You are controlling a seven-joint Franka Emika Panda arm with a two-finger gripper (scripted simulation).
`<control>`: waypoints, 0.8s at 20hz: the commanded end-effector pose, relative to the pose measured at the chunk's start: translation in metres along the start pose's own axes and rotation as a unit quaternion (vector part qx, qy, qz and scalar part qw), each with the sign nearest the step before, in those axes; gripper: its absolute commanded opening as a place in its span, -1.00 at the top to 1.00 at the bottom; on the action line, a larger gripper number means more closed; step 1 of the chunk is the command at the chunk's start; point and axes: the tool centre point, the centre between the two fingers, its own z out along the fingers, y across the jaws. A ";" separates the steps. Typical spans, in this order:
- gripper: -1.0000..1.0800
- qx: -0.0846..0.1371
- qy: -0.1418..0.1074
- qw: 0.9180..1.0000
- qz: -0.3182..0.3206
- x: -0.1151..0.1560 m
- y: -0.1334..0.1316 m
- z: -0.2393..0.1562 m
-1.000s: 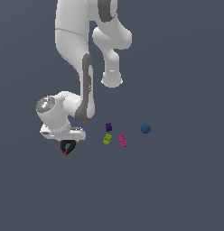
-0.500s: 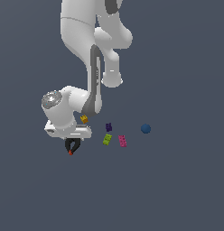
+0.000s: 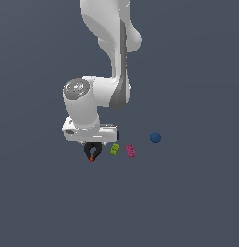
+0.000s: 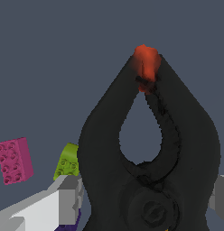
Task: Pick up a designated object from a clutter of objects.
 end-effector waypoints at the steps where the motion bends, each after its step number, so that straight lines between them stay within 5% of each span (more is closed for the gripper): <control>1: 1.00 -0.001 0.001 1.000 0.000 0.003 -0.025 -0.022; 16: 1.00 -0.001 0.001 1.000 0.000 0.022 -0.173 -0.149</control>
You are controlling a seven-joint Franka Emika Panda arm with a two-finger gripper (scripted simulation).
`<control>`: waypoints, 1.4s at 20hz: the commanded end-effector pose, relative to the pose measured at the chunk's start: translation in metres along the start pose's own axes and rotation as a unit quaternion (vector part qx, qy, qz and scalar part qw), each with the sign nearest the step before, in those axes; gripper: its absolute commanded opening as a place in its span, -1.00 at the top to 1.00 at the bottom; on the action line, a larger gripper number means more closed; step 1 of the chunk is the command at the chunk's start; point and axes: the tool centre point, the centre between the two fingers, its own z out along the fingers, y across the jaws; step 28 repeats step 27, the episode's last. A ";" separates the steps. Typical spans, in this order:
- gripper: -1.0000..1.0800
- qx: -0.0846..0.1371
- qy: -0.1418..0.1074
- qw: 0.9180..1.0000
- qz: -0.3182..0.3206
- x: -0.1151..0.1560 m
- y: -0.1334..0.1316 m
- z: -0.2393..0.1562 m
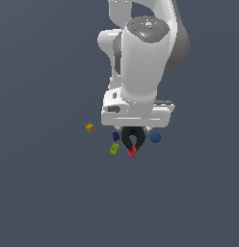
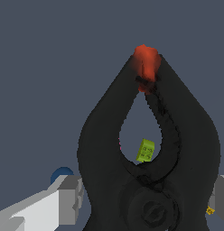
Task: Pick up a designated object from a clutter of objects.
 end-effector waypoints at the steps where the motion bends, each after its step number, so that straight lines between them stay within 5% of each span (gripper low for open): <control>1: 1.00 0.000 0.001 1.000 0.000 0.003 -0.024 -0.022; 13: 1.00 0.001 0.001 1.000 0.001 0.019 -0.104 -0.090; 28: 1.00 0.001 0.001 1.000 0.000 0.024 -0.122 -0.105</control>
